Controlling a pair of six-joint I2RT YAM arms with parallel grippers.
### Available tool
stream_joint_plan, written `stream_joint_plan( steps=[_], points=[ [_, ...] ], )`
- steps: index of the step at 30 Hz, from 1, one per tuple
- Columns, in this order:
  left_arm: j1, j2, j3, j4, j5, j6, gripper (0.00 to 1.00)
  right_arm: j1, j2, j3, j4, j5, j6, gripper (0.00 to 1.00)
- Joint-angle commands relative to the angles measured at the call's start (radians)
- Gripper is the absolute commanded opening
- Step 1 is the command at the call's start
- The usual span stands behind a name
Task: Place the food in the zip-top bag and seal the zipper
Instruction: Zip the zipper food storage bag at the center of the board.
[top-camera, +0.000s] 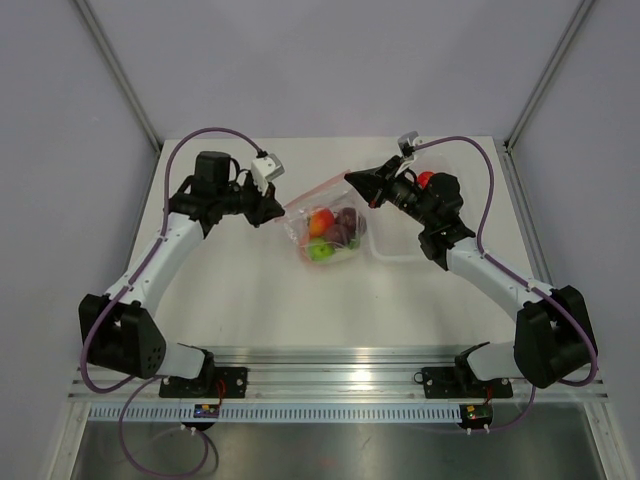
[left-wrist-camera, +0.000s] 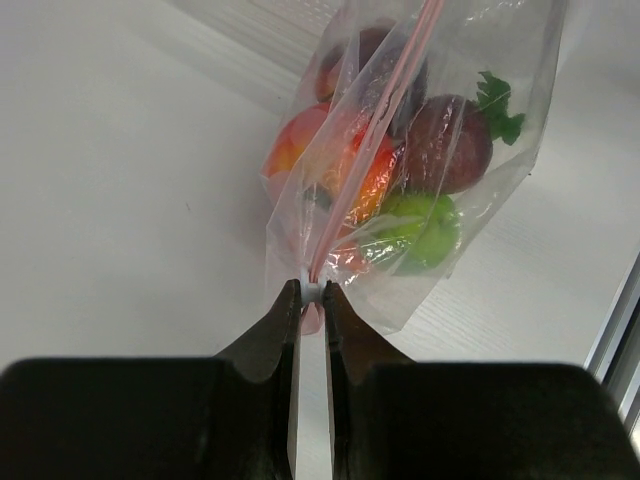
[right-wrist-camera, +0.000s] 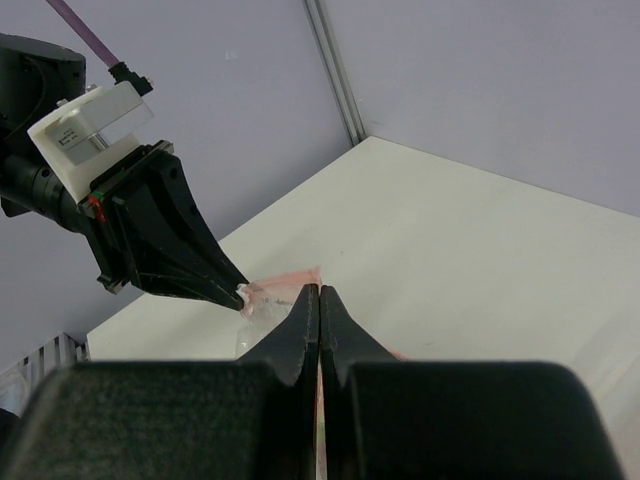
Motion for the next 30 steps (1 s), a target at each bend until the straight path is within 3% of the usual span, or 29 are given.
stream_joint_plan(
  steps=[1,10,18,19,21,22,26,30],
  points=[
    [0.050,-0.076,-0.028,-0.003,-0.078,-0.029,0.00,-0.021,-0.019,0.039,0.125,0.044,-0.002,0.00],
    [0.067,-0.210,0.006,0.083,-0.070,-0.077,0.00,-0.023,0.010,0.105,0.076,-0.096,0.008,0.00],
    [0.067,-0.170,0.012,-0.038,-0.038,-0.049,0.00,-0.023,0.056,0.051,0.077,-0.108,-0.002,0.00],
    [0.067,-0.137,0.014,-0.062,-0.030,-0.054,0.02,-0.023,0.062,0.046,0.076,-0.108,-0.002,0.00],
    [0.067,-0.112,0.018,-0.078,-0.026,-0.064,0.33,-0.023,0.065,0.033,0.086,-0.106,0.005,0.00],
    [0.067,-0.107,0.015,-0.065,-0.058,-0.075,0.40,-0.023,0.064,0.034,0.096,-0.106,0.015,0.00],
    [0.070,-0.167,-0.012,0.017,-0.110,-0.123,0.49,-0.023,0.045,0.046,0.067,-0.108,-0.002,0.00],
    [0.099,-0.254,-0.078,0.143,-0.139,-0.237,0.43,-0.023,0.041,0.059,0.051,-0.111,-0.010,0.00]
  ],
)
